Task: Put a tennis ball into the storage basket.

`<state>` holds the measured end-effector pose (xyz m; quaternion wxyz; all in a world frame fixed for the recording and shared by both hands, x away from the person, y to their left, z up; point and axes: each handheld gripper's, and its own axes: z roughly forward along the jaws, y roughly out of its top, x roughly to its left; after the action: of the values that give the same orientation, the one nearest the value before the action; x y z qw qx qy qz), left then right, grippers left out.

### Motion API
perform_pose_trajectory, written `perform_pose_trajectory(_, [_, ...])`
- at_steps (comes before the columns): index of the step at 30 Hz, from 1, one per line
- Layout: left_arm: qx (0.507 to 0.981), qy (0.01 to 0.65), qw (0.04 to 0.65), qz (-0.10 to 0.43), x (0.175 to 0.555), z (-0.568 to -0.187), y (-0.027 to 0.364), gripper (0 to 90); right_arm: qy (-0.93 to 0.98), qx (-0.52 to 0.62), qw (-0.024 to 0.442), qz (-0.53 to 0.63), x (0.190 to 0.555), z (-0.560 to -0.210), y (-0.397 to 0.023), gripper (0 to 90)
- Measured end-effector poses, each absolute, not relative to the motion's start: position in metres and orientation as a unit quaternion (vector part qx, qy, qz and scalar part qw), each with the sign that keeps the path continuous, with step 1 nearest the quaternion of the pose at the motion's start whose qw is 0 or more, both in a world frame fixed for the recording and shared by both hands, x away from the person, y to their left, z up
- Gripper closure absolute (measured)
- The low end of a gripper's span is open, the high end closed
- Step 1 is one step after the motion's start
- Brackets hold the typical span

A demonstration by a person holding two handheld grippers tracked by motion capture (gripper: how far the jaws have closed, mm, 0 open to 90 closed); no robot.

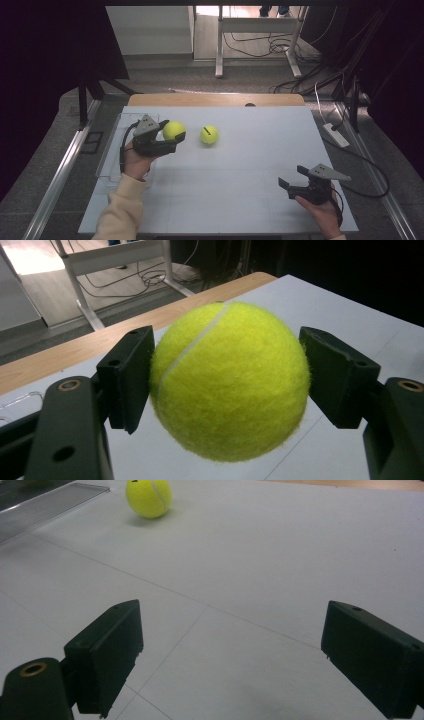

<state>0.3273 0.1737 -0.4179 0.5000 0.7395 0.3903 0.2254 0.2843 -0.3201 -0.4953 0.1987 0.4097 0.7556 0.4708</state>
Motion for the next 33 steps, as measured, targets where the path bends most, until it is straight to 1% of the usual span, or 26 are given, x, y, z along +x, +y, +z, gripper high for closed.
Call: perform_pose_trajectory(33, [0.728, 0.427, 0.48, 0.241, 0.349, -0.416, 0.197, 26.6, 0.754, 0.415, 0.197, 0.469, 0.285, -0.496, -0.321, 10.1])
